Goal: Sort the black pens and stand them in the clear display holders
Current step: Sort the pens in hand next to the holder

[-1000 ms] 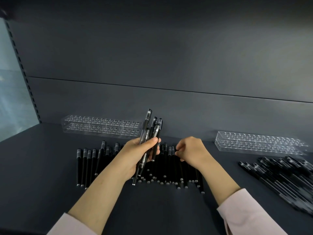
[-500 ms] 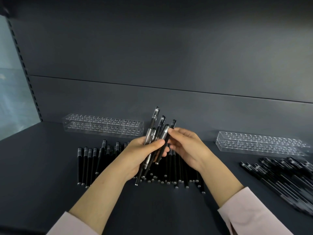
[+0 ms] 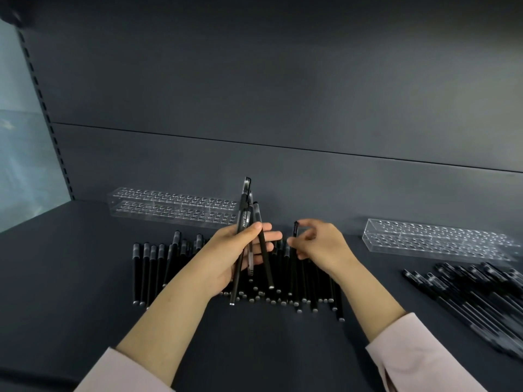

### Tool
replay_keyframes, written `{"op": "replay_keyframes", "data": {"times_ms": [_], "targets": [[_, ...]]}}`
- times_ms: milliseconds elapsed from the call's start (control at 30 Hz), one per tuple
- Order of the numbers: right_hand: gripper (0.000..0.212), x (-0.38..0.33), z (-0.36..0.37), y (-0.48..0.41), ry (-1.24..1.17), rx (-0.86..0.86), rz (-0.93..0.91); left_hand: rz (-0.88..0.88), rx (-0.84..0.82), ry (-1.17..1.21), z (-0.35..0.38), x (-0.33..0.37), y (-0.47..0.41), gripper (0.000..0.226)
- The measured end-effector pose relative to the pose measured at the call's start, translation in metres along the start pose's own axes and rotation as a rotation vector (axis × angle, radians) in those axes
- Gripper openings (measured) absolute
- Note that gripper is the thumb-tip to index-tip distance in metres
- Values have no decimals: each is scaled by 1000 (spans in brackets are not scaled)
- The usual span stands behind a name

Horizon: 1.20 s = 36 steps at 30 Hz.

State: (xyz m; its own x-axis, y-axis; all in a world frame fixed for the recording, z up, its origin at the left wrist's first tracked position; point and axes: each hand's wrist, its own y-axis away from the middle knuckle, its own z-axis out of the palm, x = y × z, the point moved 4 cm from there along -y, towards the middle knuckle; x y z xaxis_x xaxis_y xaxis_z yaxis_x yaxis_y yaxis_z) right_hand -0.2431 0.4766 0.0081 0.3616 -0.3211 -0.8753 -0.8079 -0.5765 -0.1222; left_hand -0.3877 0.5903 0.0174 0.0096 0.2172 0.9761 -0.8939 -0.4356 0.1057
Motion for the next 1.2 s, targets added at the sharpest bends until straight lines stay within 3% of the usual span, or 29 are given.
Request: {"op": "replay_keyframes", "data": {"times_ms": [267,367,467,567,767,967,1067,1200], "targets": [[17,1,8,0,248,-9,-36,26,68,21,-4,-2,-2,22],[13,0,6,0,220,17,-49,18,71,-29,-6,-4,-4,20],[7,-7,5,2,-16,42,-59,37,65,-70,-4,-5,-5,18],[19,-19,16,8,-398,-150,11,60,52,-79,-1,-4,-4,17],[21,-27,19,15,-791,-348,69,74,88,11,-3,-2,-5,15],[11,-34,13,14,-970,-254,11,87,49,49,-4,0,-4,21],[3,-27,6,6,-879,-57,37,82,71,-36,-6,1,-4,22],[19,-4,8,-3,-454,70,114,36,174,-19,-14,-3,-8,25]]}}
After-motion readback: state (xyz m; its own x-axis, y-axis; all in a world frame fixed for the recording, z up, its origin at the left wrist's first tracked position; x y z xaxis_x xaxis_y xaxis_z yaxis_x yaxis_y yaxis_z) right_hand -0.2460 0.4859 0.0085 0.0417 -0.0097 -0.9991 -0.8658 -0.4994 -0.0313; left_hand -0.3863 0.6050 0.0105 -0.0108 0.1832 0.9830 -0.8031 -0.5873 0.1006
